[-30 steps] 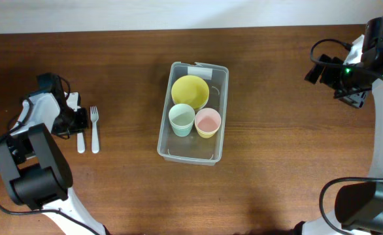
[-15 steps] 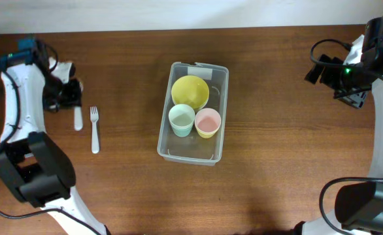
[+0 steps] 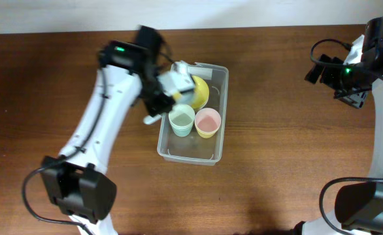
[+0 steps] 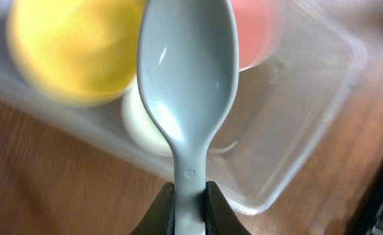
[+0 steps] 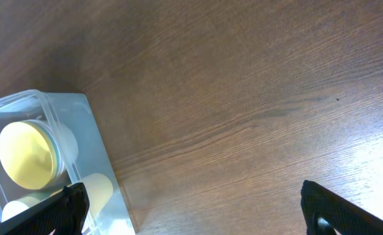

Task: Pack container
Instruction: 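Carry the white spoon with left gripper into the container and release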

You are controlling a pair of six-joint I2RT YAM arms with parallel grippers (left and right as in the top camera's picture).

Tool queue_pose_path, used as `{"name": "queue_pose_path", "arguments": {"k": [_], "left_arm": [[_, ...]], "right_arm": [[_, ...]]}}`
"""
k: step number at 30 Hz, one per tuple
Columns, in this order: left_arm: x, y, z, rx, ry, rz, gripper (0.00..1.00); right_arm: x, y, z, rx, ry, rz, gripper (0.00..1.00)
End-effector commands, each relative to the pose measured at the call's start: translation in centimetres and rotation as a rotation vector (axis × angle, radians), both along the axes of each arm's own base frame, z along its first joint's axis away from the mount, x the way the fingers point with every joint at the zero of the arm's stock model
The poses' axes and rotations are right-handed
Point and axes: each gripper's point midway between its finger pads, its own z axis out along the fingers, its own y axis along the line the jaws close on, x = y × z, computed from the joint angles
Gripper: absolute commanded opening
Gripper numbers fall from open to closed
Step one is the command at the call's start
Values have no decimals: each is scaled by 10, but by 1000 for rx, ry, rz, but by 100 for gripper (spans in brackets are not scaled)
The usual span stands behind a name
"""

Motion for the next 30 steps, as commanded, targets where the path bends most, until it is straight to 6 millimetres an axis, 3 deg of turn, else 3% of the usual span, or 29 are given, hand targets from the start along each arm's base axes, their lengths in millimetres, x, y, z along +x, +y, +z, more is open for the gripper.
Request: {"name": "queue_pose_path", "arguments": {"k": [1,7,11,17,19,25,28,30], "left_arm": [[-20,-24,6,-5,-50,-228,1],[-62,-49,2,18,7,-428,1],[-65,-52,-12,20,9,-477,1],[-72,-44,-57,55,46,-543,1],[-73,-43,-62,60,49,-542,1],[-65,-48,-63,49,11,-541,25],[-61,-49,-61,47,-7,-540,30],[-57,-47,-60,67,-18,-522,45]], "right_arm": [[0,-1,5,-8,-14,3,99],[0,-1,5,-8,-14,3,99],[0,-1,5,-8,-14,3,99],[0,-1,5,-8,-14,3,99],[0,-1,5,-8,-15,3,99],[0,-1,5,-8,-15,3,99],[0,-1,5,-8,-14,3,99],[0,-1,5,-8,-15,3,99]]}}
